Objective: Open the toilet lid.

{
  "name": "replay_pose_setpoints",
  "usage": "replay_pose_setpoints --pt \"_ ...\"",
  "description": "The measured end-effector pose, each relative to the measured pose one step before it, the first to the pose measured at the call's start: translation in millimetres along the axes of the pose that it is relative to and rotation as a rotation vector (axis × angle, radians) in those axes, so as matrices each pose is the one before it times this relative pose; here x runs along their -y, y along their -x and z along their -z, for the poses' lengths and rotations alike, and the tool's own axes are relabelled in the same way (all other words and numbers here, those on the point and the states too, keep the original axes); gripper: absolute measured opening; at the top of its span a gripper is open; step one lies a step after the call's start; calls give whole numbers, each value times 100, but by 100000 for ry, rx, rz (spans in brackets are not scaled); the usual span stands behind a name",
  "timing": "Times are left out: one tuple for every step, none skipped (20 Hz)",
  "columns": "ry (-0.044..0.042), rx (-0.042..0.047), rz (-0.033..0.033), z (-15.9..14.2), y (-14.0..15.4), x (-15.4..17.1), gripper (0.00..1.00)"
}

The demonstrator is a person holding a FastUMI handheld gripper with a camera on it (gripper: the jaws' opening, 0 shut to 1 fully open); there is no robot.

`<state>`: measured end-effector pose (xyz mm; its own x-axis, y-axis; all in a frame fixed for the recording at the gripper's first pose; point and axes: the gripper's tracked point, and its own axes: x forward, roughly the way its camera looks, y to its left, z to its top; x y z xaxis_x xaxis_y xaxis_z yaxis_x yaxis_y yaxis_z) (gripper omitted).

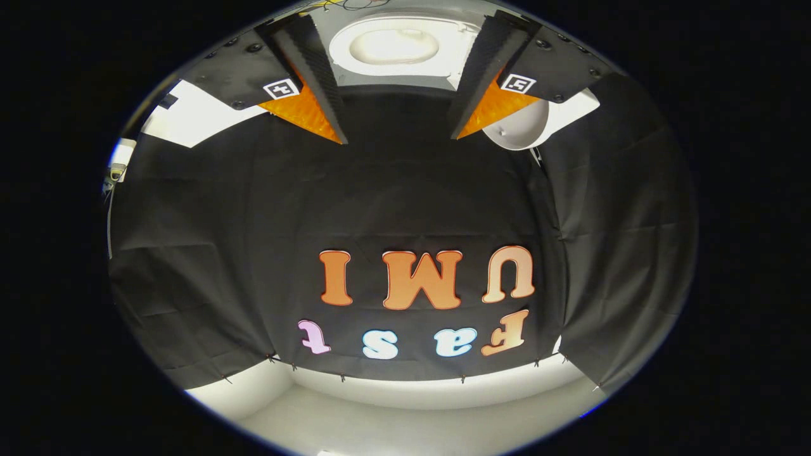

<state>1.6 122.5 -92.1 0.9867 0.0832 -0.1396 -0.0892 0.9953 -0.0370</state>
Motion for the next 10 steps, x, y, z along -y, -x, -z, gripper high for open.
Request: replay_pose_setpoints --pt "7 217 -16 -148 -58 89 99" --pt "23 76 2 19 58 3 99" --pt "-38 -84 -74 77 41 44 99" --pt "-167 -56 -7 -48 24 -19 99" --pt "-189 -100 -29 88 -3 69 99" --pt "-213 -52 -89 91 -27 -40 99" --pt "-139 -172 -67 133 0 31 99" --pt "-52 -166 30 59 22 7 99" --pt "-41 -82 37 48 -63 -2 99" --pt "-44 -75 109 80 85 -14 99"
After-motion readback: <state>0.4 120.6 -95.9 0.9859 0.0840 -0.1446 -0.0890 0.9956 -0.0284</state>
